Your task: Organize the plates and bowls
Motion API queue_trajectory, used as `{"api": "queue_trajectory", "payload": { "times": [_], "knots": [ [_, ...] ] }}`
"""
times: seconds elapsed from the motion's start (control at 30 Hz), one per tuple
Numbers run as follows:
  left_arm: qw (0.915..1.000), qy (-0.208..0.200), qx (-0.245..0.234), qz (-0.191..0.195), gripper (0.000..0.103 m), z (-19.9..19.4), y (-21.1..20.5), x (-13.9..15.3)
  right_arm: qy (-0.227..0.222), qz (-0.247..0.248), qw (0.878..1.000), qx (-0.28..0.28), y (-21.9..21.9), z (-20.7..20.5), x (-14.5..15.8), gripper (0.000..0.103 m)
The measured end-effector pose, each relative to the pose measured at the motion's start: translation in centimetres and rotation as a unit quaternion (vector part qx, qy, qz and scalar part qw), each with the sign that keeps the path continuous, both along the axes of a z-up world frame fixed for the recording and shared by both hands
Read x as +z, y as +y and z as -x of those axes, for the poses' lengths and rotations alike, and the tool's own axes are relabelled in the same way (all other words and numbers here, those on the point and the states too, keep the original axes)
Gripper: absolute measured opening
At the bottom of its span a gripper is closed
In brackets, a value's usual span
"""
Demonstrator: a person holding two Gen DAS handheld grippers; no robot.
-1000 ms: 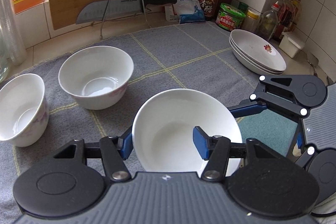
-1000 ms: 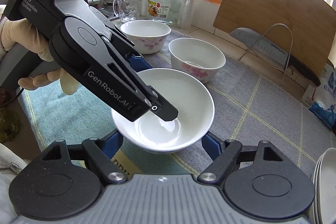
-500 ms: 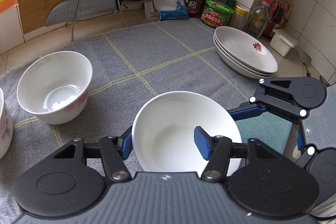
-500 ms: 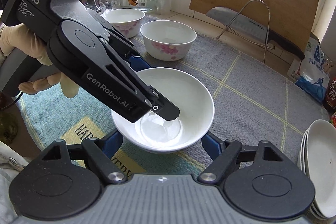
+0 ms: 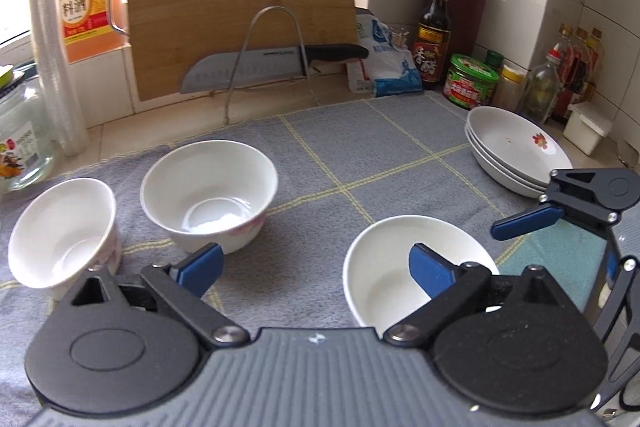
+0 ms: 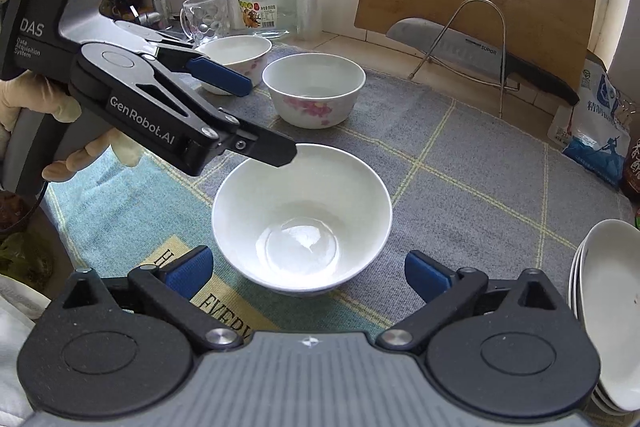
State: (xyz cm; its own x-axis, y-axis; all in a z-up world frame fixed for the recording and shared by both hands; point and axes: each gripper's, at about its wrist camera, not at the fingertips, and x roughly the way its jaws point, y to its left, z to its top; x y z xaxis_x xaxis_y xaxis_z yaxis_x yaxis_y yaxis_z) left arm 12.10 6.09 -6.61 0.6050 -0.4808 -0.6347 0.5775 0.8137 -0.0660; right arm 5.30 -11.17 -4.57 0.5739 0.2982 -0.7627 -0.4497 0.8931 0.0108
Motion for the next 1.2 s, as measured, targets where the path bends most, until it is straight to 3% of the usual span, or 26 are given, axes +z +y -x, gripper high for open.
{"api": "queue_trajectory", "payload": {
  "times": [0.17,0.43,0.77,1.2],
  "knots": [
    [0.9973,-0.017,0.067,-0.025,0.100,-0.2,1.5,-0.8,-0.010,-0.026,1.000,-0.015,-0.8,-0.8,1.3,0.103],
    [0.9905,-0.040,0.113,-0.068,0.100,-0.9,1.4,-1.9,-0.013,-0.039,0.999,-0.026,-0.9,-3.6,1.8,0.103],
    [0.9907,-0.029,0.121,-0.053,0.100,-3.2,0.3,-2.9,-0.011,-0.034,0.999,0.011,-0.3,-8.9,2.6,0.103],
    [0.9897,-0.025,0.131,-0.051,0.100,-5.5,-0.9,-3.9,0.030,-0.044,0.995,0.088,2.4,-18.0,1.3,0.103]
  ]
}}
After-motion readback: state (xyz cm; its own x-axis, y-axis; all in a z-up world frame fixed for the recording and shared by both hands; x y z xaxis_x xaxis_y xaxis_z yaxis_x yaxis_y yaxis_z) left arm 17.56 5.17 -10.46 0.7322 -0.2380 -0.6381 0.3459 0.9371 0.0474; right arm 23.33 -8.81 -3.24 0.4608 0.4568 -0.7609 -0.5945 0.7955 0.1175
